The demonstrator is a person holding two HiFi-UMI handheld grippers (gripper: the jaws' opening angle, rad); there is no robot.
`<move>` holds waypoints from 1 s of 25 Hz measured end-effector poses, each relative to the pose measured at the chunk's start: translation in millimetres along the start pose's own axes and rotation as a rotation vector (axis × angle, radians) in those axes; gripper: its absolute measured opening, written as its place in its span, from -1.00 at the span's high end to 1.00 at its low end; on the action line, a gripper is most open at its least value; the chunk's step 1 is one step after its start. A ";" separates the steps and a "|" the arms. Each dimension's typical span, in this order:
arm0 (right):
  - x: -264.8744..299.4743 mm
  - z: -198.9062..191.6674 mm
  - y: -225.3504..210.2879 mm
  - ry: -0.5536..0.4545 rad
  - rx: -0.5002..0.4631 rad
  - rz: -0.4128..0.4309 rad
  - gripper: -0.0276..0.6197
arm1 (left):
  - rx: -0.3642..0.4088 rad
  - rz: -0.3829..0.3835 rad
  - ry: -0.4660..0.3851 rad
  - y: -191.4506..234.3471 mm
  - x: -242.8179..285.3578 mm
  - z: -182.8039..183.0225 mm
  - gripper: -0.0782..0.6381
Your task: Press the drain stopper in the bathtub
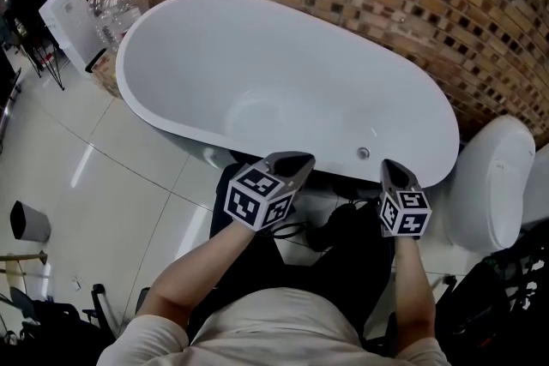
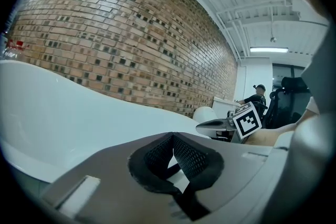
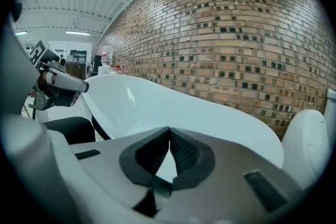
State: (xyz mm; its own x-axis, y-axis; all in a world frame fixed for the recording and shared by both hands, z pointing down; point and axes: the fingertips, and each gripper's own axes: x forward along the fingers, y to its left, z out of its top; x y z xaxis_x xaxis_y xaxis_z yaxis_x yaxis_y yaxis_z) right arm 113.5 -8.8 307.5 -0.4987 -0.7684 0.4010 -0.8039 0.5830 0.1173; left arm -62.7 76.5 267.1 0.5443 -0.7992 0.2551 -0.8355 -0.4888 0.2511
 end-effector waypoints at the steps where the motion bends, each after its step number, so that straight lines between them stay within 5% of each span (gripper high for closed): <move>1: -0.5 -1.6 -0.8 -0.002 0.004 -0.002 0.87 | 0.002 0.002 0.000 0.2 -0.5 -1.8 0.77; 25: 26.9 -47.3 0.0 0.012 0.096 -0.010 0.88 | 0.023 0.087 0.008 59.6 1.6 -52.4 0.77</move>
State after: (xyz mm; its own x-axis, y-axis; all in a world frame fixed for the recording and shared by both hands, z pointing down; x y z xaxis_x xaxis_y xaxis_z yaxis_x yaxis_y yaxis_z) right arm 115.5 -17.0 361.2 -0.4875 -0.7705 0.4108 -0.8364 0.5470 0.0334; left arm -107.7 64.3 331.4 0.4696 -0.8365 0.2824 -0.8813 -0.4254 0.2056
